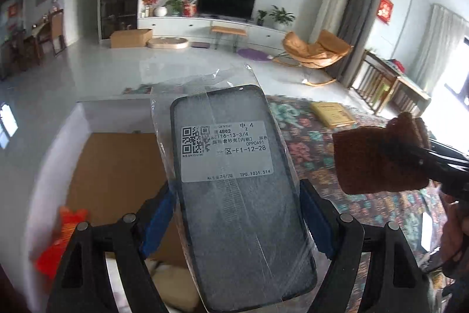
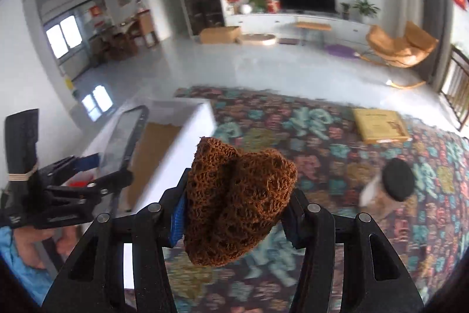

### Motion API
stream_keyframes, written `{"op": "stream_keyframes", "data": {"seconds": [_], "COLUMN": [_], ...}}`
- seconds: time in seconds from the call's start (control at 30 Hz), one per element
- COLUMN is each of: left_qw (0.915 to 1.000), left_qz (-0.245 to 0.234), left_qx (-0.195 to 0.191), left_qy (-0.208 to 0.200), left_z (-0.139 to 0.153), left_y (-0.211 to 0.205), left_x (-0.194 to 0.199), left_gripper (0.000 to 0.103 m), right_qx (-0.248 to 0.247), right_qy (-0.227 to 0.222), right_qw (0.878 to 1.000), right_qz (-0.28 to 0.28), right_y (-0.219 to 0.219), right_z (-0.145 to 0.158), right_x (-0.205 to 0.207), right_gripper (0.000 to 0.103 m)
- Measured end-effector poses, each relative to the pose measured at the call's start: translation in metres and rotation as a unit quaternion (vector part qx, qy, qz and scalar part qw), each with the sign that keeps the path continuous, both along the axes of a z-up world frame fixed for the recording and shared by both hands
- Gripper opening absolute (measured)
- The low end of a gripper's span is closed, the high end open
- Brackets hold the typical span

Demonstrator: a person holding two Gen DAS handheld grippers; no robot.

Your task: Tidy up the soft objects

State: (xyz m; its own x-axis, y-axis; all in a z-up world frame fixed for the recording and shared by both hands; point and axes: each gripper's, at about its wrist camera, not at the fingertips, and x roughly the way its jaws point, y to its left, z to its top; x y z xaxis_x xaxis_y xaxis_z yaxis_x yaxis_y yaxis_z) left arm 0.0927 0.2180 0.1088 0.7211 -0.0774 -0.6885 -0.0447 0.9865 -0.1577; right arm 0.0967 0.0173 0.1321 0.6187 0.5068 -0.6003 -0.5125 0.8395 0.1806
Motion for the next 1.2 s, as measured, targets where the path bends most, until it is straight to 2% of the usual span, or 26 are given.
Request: {"op": "stream_keyframes", "data": {"seconds": [0.1,0.17,0.23,0.27,0.33,0.47,0.57,0.67,0.77,0.97,1.1,1.2], "left_qw": [0.9973,0.9939,0.9915,0.9905,0.9891,0.9882,0.9844,0.9822,0.9733,0.9575,0.9560,0.9513], "left_qz": [0.059,0.094,0.116,0.125,0.136,0.136,0.147,0.167,0.218,0.264,0.272,0.278], "left_qx": [0.039,0.051,0.051,0.050,0.051,0.070,0.097,0.086,0.071,0.115,0.102,0.126], "left_qy": [0.019,0.029,0.030,0.028,0.021,0.013,0.007,-0.001,-0.015,0.014,0.041,0.041], "left_z": [-0.015,-0.026,-0.035,-0.038,-0.043,-0.045,-0.043,-0.038,-0.041,-0.046,-0.049,-0.047], "left_y": [0.052,0.079,0.096,0.102,0.107,0.098,0.082,0.074,0.073,0.078,0.083,0.081], "left_x": [-0.022,-0.034,-0.045,-0.051,-0.061,-0.075,-0.085,-0.095,-0.111,-0.139,-0.152,-0.158], "left_gripper": [0.081,0.084,0.088,0.090,0.096,0.096,0.097,0.103,0.103,0.103,0.103,0.103], "right_qx": [0.016,0.006,0.011,0.016,0.002,0.010,-0.010,-0.035,-0.058,-0.090,-0.109,-0.124], "right_qy": [0.022,0.021,0.026,0.031,0.028,0.042,0.012,-0.013,-0.014,0.015,0.017,0.010], "right_qw": [0.998,0.996,0.994,0.993,0.994,0.993,0.994,0.994,0.993,0.991,0.990,0.988], "right_qz": [0.058,0.083,0.103,0.113,0.109,0.111,0.106,0.103,0.100,0.101,0.092,0.086], "right_y": [0.067,0.109,0.136,0.148,0.166,0.162,0.153,0.147,0.144,0.152,0.160,0.167], "right_z": [-0.006,-0.011,-0.020,-0.025,-0.037,-0.049,-0.043,-0.036,-0.036,-0.053,-0.057,-0.056], "right_x": [-0.020,-0.030,-0.030,-0.028,-0.024,-0.022,-0.033,-0.050,-0.060,-0.076,-0.083,-0.089], "right_gripper": [0.056,0.058,0.068,0.079,0.079,0.079,0.080,0.080,0.080,0.080,0.080,0.080]}}
